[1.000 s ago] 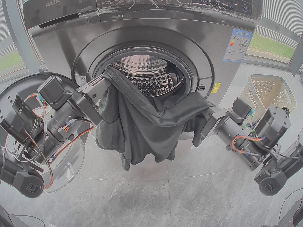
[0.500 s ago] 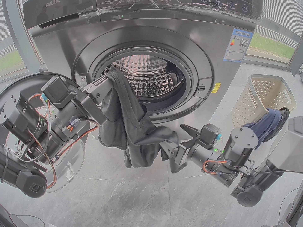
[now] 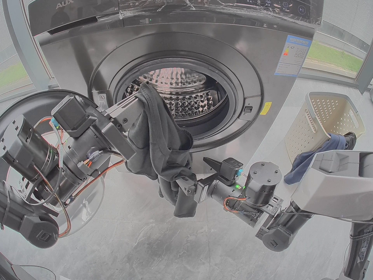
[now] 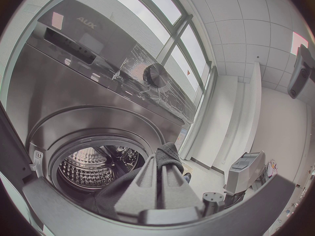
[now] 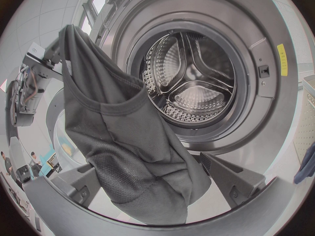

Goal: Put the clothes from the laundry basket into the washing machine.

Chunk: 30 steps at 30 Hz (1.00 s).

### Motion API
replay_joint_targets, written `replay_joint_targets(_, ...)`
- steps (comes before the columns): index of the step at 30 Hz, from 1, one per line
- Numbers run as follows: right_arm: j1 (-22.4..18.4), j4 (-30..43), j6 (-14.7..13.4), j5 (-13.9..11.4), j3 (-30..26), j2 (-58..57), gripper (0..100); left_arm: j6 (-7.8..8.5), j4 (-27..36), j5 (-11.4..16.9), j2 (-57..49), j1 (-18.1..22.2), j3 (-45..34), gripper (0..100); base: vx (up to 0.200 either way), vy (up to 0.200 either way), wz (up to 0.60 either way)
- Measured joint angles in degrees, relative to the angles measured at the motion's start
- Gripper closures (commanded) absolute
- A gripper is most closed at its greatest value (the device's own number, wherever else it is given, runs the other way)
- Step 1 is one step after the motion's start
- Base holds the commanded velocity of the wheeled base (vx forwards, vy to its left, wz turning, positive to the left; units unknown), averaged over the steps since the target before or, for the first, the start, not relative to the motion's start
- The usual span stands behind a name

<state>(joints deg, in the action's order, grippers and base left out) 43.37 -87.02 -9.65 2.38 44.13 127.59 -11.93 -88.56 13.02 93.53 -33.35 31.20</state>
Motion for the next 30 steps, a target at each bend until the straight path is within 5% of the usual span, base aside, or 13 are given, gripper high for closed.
replay_joint_targets(17, -1.4, -0.1, 0.8, -1.0, 10.1, 9.4, 0, 0.11, 0.0, 0.5, -2.1, -1.2, -0.5, 100, 0.000, 0.000, 0.00)
replay_joint_targets(30, 1.1, -1.3, 0.4, -4.2, 3.4, 7.4, 0, 0.00, 0.1, 0.0, -1.7, -0.9, -0.3, 100, 0.000, 0.000, 0.00)
